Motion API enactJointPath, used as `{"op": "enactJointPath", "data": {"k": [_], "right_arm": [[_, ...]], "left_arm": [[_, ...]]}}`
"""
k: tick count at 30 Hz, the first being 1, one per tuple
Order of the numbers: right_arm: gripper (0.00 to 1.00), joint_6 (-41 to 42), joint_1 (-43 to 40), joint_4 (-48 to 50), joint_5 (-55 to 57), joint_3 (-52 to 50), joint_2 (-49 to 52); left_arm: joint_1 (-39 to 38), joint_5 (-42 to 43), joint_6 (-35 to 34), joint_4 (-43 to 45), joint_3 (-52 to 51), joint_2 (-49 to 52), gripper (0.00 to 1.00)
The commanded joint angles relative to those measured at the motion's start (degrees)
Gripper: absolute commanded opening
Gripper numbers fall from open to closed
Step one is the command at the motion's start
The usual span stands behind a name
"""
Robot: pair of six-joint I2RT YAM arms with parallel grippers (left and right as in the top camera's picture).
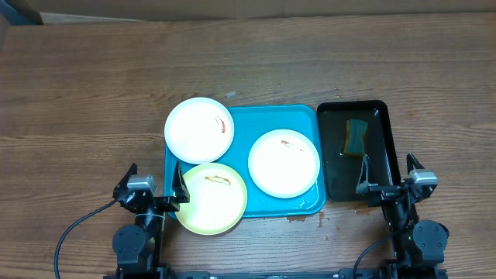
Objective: Clean dirty plates on tray and stack at the side
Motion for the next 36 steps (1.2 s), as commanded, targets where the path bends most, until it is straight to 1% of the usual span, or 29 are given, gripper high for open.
{"op": "enactJointPath", "data": {"k": [1, 12, 19, 22, 23, 26, 29, 32, 36], "right_arm": [[1.00, -0.37, -0.04, 0.17, 0.09, -0.61, -0.55], [1.00, -0.37, -0.04, 0.17, 0.09, -0.61, -0.55], [1.00, -0.37, -0.04, 0.17, 0.09, -0.61, -0.55], [1.00, -0.37, -0.04, 0.17, 0.07, -0.61, -0.55], [1.00, -0.37, -0.04, 0.17, 0.09, -0.61, -0.55], [1.00, -0.37, -0.04, 0.17, 0.09, -0.61, -0.55], [1.00, -0.37, -0.04, 0.17, 0.09, -0.61, -0.55], [1.00, -0.37, -0.04, 0.17, 0.09, -0.61, -0.55], [1.00, -0.37, -0.04, 0.17, 0.09, -0.61, -0.55]], "left_arm": [[0.00, -0.37, 0.87, -0.07, -0.22, -0.55, 1.00], [0.00, -0.39, 0.87, -0.04, -0.22, -0.55, 1.00], [-0.02, -0.96, 1.07, 2.62, -0.22, -0.55, 1.00], [-0.04, 3.15, 0.55, 6.32, 0.33, -0.55, 1.00], [-0.04, 3.54, -0.28, 6.12, 1.18, -0.55, 1.00], [-0.04, 3.48, -3.82, -0.07, 7.08, -0.37, 1.00], [-0.04, 3.45, -4.48, -9.03, 16.50, 1.99, 1.00], [-0.04, 3.50, -2.08, -19.28, 28.94, 9.60, 1.00], [-0.07, 6.40, 1.16, -35.50, 47.30, 25.90, 1.00]]}}
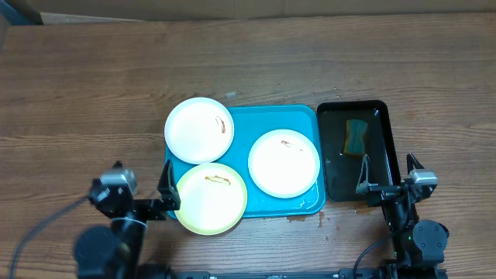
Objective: Clean dirty plates on tray and stack at the side
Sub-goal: 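Move the left gripper over the right white plate on the teal tray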
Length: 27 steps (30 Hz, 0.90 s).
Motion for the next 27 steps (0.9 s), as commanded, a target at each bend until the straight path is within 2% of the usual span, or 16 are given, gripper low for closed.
{"op": "enactJointPath", "data": {"k": [1, 6, 11, 12, 14, 15, 16, 17, 20, 24, 26, 27], "right_arm": [[1.00, -0.33, -0.04, 0.17, 0.07, -0.61, -0.55], [1.00, -0.33, -0.04, 0.17, 0.09, -0.61, -0.55], [1.00, -0.33, -0.04, 0.17, 0.09, -0.61, -0.55], [1.00, -0.33, -0.04, 0.17, 0.09, -0.61, -0.55], [1.00, -0.33, -0.04, 0.17, 0.09, -0.61, -0.55], [1.00, -0.33, -0.04, 0.17, 0.09, -0.61, -0.55], [1.00, -0.33, -0.04, 0.17, 0.09, -0.61, -0.55], [1.00, -0.33, -0.04, 0.17, 0.09, -0.61, -0.55], [1.00, -0.33, -0.04, 0.17, 0.09, -0.61, -0.55], [1.00, -0.33, -0.04, 0.17, 0.09, -0.61, -0.55], [1.00, -0.33, -0.04, 0.17, 0.09, -0.61, -0.55], [1.00, -0.33, -0.04, 0.17, 0.09, -0.61, -0.55]], "left_arm": [[-0.07, 4.46, 2.91, -10.73, 15.39, 14.80, 1.00], [-0.07, 9.92, 3.26, -34.56, 39.32, 39.63, 1.00], [-0.07, 12.96, 3.15, -45.57, 51.21, 55.74, 1.00], [-0.07, 14.43, 3.10, -47.04, 52.30, 58.40, 0.92], [-0.07, 17.77, 1.18, -48.63, 52.46, 62.18, 0.42], [-0.28, 18.82, -0.17, -49.31, 52.19, 64.17, 0.21], [-0.96, 18.97, -1.11, -49.59, 51.71, 65.81, 0.10], [-2.03, 18.91, -1.44, -49.53, 51.06, 67.17, 0.07], [-6.62, 18.62, -2.60, -48.43, 48.57, 69.55, 0.06], [-15.72, 17.09, -8.66, -42.23, 43.25, 70.71, 0.24], [-19.87, 17.11, -12.55, -38.05, 40.44, 70.84, 0.36], [-21.92, 17.11, -14.73, -35.89, 39.04, 70.86, 0.36]]}}
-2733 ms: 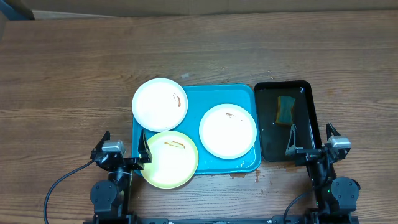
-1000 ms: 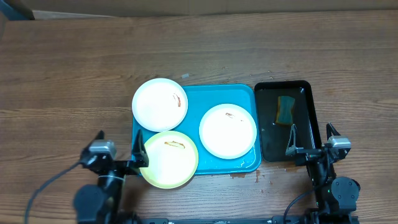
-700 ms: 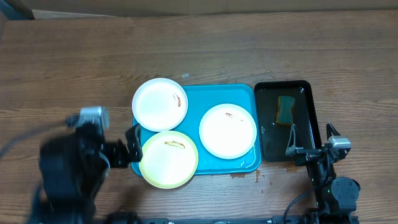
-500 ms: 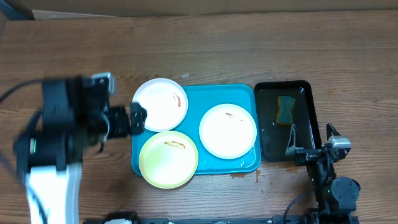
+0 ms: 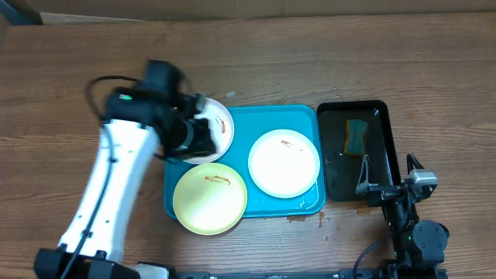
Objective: Clean dirty plates on tray and stack at the side
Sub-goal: 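Move the left gripper over the right white plate on the teal tray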
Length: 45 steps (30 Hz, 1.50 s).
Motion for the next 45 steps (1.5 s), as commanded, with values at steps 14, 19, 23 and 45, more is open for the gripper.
{"op": "enactJointPath", "data": {"k": [14, 19, 23, 45], "right_arm": [[1.00, -0.33, -0.04, 0.17, 0.11, -0.61, -0.55], [1.00, -0.33, -0.04, 0.17, 0.11, -0.61, -0.55], [1.00, -0.33, -0.04, 0.17, 0.11, -0.61, -0.55], [1.00, -0.33, -0.04, 0.17, 0.11, -0.61, -0.55]], "left_arm": [[-29.88, -19.74, -42.97, 21.46, -15.08, 1.18, 0.32], [-34.62, -27.32, -46.60, 21.92, -15.13, 2.49, 0.33], [-36.48, -31.69, -51.84, 22.08, -15.13, 5.64, 0.32], [-34.82, -28.70, -58.07, 26.34, -15.13, 17.55, 0.24]]}}
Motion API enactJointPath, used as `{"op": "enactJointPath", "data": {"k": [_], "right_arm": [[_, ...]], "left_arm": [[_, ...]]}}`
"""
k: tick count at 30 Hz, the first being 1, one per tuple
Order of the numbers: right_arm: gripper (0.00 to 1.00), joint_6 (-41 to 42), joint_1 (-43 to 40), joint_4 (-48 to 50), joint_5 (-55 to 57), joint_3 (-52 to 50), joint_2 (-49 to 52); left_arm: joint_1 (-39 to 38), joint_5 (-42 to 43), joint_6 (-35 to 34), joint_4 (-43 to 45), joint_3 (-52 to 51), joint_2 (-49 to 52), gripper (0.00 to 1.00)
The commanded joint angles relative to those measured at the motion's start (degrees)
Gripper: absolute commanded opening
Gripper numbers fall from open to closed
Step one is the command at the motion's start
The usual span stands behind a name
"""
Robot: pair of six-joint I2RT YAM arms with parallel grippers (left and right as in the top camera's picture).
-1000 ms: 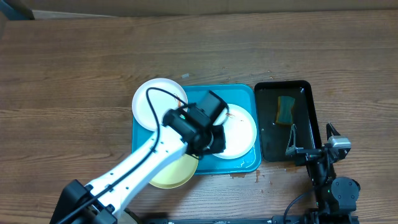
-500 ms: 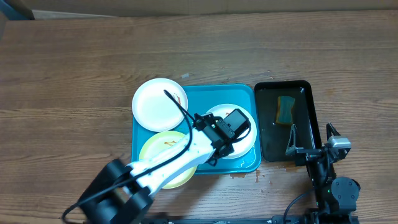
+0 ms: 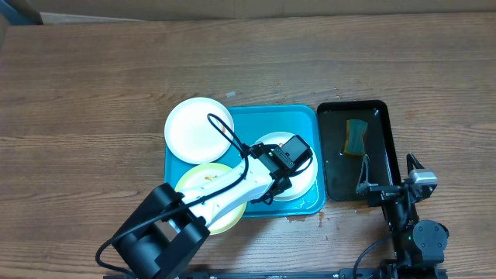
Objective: Clean dirty plates on tray and stack at the side
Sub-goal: 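Move the left gripper over the right white plate on the teal tray, then grasp the rim of the right white plate with the left gripper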
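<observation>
Three plates lie on the blue tray [image 3: 271,116]. A white plate [image 3: 190,132] sits at the upper left, overhanging the tray's edge. A yellow-green plate [image 3: 194,190] with a brown smear lies at the lower left. Another white plate [image 3: 262,151] lies at the right. My left gripper [image 3: 298,159] hovers over this right plate, its arm crossing the yellow-green plate. Its fingers are hidden under the wrist. My right gripper [image 3: 363,172] rests at the black tray's near edge, shut and empty. A green-yellow sponge [image 3: 356,136] lies in the black tray [image 3: 381,167].
The black tray stands right next to the blue tray. A small brown spill [image 3: 298,218] marks the table at the blue tray's front right corner. Bare wooden table stretches to the left of and behind the trays.
My left arm was reaching over the upper-left white plate; now its gripper is over the right white plate. The plates, sponge and right arm have not moved.
My left gripper first rested at the yellow-green plate's left edge, then sat slightly further left. After that it hung over the upper-left white plate, and now over the right white plate. The right arm has stayed parked throughout.
</observation>
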Motion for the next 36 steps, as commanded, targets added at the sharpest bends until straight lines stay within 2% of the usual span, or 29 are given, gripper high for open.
{"op": "enactJointPath", "data": {"k": [1, 5, 9, 12, 14, 17, 21, 25, 36], "right_arm": [[1.00, -0.33, -0.04, 0.20, 0.11, -0.61, -0.55], [1.00, -0.33, -0.04, 0.20, 0.11, -0.61, -0.55], [1.00, -0.33, -0.07, 0.20, 0.11, -0.61, -0.55], [1.00, -0.33, -0.04, 0.20, 0.11, -0.61, -0.55], [1.00, -0.33, -0.04, 0.20, 0.11, -0.61, -0.55], [1.00, -0.33, -0.04, 0.20, 0.11, -0.61, -0.55], [1.00, -0.33, -0.04, 0.20, 0.11, -0.61, -0.55], [1.00, -0.33, -0.07, 0.20, 0.11, -0.61, -0.55], [1.00, -0.33, -0.04, 0.20, 0.11, -0.61, -0.55]], "left_arm": [[0.39, 0.42, -1.16, 0.07, -0.17, 1.20, 0.25], [1.51, 0.76, -1.03, 0.17, 0.52, 1.16, 0.25], [3.19, 2.91, 4.70, -1.09, 3.82, 0.70, 0.24], [4.39, 3.52, 6.58, -4.83, 8.02, 0.48, 0.20], [4.81, 3.52, 6.54, -7.65, 10.32, 0.46, 0.21], [4.66, 4.00, 6.08, -10.34, 10.93, 0.48, 0.29], [3.08, 5.22, 2.34, -13.25, 8.39, 0.50, 0.30], [1.92, 5.38, -0.13, -11.91, 4.81, 0.50, 0.27], [1.70, 3.23, -0.33, -5.31, 0.52, 0.57, 0.21]]}}
